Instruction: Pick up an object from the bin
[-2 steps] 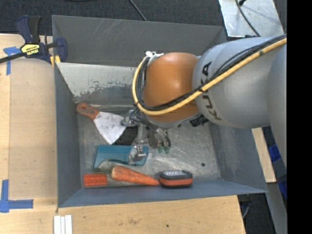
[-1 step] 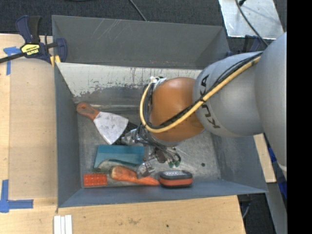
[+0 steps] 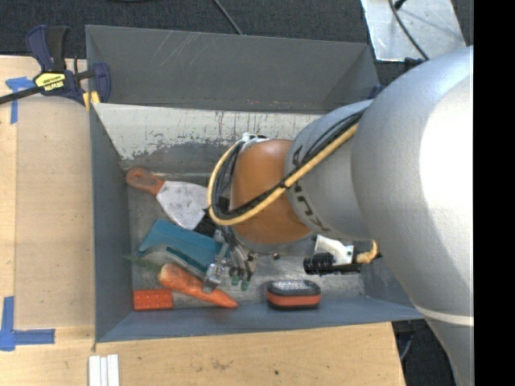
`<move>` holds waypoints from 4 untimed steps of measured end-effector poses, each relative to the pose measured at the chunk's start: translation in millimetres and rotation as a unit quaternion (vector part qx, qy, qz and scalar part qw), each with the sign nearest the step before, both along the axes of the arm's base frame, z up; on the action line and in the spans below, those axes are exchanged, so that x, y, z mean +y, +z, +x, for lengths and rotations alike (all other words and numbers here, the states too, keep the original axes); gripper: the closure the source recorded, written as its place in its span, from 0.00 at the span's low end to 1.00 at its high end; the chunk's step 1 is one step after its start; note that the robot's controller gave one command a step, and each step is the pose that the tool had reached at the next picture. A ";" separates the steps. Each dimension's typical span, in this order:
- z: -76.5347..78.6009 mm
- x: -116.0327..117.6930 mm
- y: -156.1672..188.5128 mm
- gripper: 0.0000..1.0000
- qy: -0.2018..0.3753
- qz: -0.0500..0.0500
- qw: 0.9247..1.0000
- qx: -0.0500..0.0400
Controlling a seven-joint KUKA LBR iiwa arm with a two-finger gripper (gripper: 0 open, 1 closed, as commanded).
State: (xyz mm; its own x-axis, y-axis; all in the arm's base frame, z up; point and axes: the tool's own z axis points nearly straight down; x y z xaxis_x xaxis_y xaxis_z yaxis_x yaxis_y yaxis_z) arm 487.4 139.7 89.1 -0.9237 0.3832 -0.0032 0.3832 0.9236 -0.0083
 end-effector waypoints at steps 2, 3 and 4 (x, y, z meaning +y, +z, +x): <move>4.7 -1.4 -2.7 1.00 -0.005 0.001 1.000 0.002; 8.5 -4.4 -4.5 1.00 0.014 0.004 1.000 0.002; 8.0 -3.0 -3.3 1.00 0.007 0.002 1.000 0.000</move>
Offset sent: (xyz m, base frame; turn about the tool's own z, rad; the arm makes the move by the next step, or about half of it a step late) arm 0.0046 0.0024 -0.0171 0.0204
